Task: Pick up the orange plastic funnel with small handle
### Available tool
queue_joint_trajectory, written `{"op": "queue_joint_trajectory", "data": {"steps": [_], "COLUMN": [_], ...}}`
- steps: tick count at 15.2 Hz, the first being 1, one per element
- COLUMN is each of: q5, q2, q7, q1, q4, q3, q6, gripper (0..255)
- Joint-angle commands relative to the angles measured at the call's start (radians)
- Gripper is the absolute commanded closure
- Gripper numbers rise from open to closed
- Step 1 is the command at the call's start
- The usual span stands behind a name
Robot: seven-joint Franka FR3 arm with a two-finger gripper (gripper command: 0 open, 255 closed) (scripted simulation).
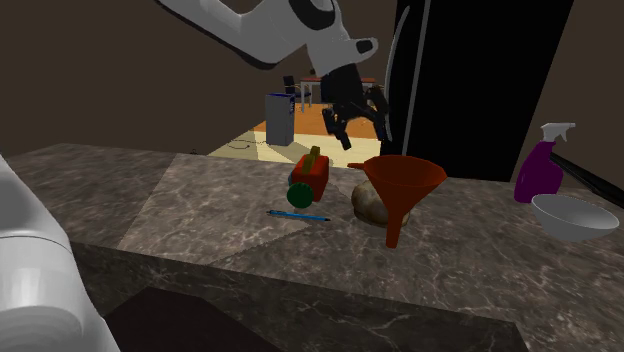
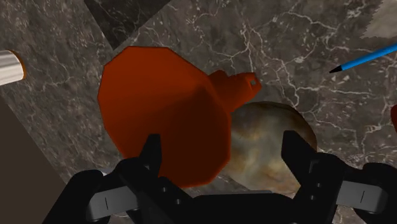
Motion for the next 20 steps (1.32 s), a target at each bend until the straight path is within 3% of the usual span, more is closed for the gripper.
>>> {"op": "queue_joint_trajectory", "data": {"steps": [1, 10, 11, 20], "q5": [-0.034, -0.055, -0.056, -0.055], "q2": [0.061, 0.083, 0.083, 0.083], "q7": [0.026, 0.072, 0.071, 0.072], "q1": [-0.012, -0.015, -0.016, -0.015], "q4": [0.046, -0.026, -0.027, -0.026], "q3": [-0.006, -0.010, -0.011, -0.010], "q6": [0.002, 0.087, 0.089, 0.087], "gripper": [0, 0, 255, 255]}}
